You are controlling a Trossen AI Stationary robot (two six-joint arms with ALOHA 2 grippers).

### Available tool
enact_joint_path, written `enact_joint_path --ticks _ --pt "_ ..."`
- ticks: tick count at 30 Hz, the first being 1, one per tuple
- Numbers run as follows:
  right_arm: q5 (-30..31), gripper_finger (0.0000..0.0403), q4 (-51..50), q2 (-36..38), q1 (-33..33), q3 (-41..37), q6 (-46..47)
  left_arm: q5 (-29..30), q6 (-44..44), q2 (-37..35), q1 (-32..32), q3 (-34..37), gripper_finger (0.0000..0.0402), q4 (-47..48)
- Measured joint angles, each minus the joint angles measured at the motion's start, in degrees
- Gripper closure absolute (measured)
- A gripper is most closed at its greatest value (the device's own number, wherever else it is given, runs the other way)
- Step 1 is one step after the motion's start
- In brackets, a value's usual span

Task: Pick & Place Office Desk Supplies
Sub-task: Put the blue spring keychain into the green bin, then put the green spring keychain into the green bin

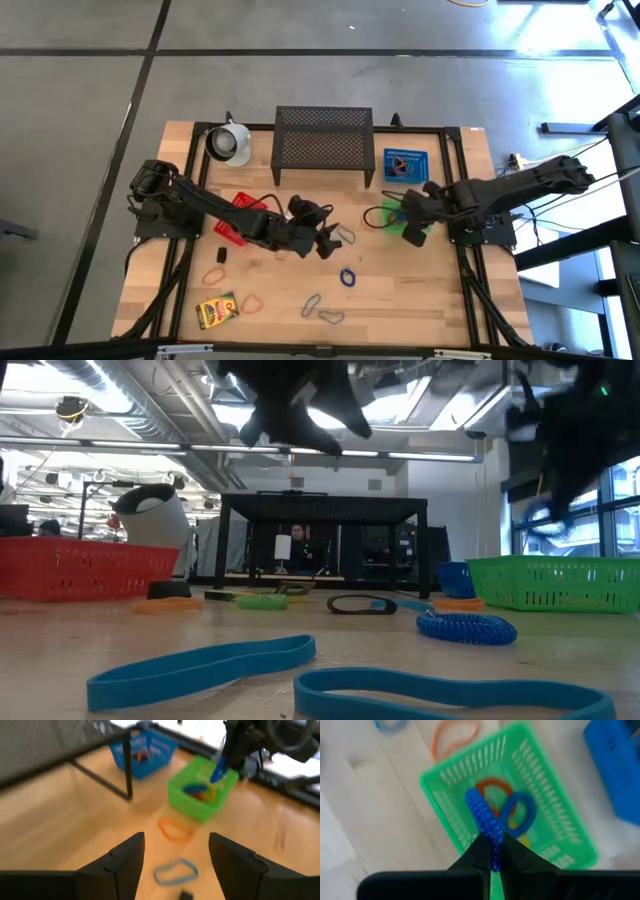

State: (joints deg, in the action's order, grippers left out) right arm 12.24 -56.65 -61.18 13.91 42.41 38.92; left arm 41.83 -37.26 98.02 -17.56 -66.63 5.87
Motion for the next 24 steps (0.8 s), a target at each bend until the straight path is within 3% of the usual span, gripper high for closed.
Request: enact_joint_path --ticks 8,16,24 --pt "-1.1 0.0382 2.7 0.0 0.0 -5.8 2.6 -14.5 -1.3 0.0 0.0 0.0 0.0187 11.6" --pt "-0.9 0.0271 2.7 0.0 0.0 -7.2 5.9 -24.5 -5.5 0.0 -0.1 0.5 0.0187 20.1" --pt "-0.6 0.0177 2.8 0.0 0.0 -5.2 5.7 -26.0 -0.9 0.0 0.1 4.4 0.0189 17.8"
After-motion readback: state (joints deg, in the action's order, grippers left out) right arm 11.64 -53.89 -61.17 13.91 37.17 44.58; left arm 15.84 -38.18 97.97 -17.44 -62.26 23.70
